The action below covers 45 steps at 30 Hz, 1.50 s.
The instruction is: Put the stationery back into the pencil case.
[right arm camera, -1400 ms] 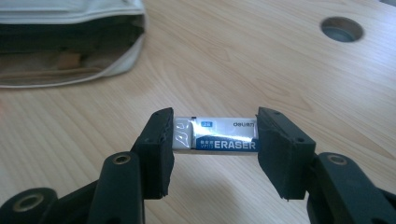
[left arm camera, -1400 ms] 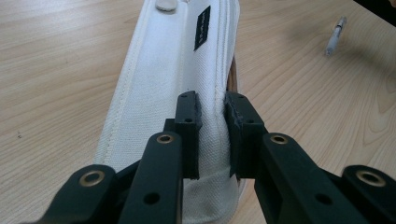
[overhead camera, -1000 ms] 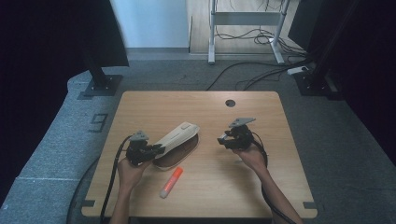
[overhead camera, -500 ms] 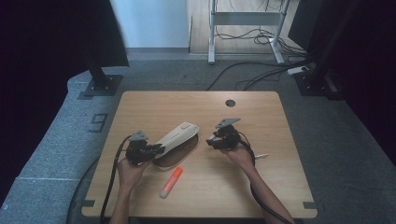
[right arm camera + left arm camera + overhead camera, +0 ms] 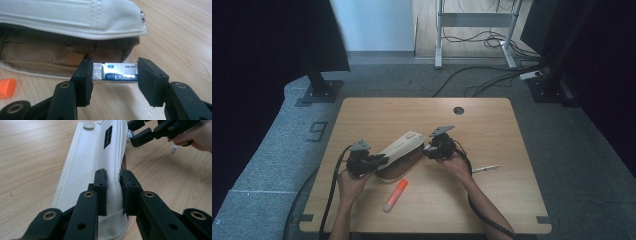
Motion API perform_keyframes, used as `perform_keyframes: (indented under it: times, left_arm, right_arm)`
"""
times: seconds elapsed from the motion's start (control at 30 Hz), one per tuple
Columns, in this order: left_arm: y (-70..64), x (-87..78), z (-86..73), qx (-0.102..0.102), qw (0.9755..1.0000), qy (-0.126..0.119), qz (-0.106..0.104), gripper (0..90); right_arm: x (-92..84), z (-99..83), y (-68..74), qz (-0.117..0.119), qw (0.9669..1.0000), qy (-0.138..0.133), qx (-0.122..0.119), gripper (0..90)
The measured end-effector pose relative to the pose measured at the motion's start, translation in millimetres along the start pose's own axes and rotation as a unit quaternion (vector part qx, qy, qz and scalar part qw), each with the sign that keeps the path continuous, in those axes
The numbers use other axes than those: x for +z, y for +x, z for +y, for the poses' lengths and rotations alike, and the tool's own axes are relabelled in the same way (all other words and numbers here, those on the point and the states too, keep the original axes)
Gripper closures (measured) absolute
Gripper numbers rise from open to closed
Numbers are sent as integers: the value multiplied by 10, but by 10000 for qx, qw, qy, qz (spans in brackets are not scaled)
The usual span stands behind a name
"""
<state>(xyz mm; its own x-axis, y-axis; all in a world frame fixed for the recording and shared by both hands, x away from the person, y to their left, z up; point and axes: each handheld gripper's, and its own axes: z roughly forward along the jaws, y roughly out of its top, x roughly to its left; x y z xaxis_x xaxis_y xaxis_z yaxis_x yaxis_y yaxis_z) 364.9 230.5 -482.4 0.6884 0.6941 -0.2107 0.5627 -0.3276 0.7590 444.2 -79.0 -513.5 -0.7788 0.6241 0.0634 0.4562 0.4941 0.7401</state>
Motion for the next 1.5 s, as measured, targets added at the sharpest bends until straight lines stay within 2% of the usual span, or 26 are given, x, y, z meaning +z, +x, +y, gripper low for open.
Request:
perform_keyframes:
  times: [0.57,0.9,0.97,1.0,1.03,1.07,1.13,1.3,1.5]
  left_arm:
    - [-8,2,1,23,10000,-16,-65,765]
    - [-10,4,0,42,9999,-8,-93,764]
    - [-9,2,0,38,9999,-15,-93,764]
    - [-9,2,0,38,9999,-15,-93,764]
    - [-7,2,-1,35,9999,-17,-97,764]
    - [-9,4,-2,46,9999,-13,-96,763]
    - [-10,5,-3,49,9999,-12,-90,763]
    - [-6,1,-4,39,10000,-26,-84,764]
    - [-7,1,-4,37,10000,-28,-81,764]
  right_arm:
    - [373,129,153,132,9999,76,-65,467]
    - [538,155,163,65,9998,125,-125,460]
    - [542,150,163,91,9999,110,-85,442]
    - [545,149,159,136,9998,97,-115,392]
    - [545,149,159,136,9998,97,-115,392]
    - [547,151,165,167,9996,130,-165,324]
    - [531,145,165,160,9996,116,-203,293]
    - [458,112,137,270,9994,135,-141,264]
    - [321,76,112,342,9989,248,-218,265]
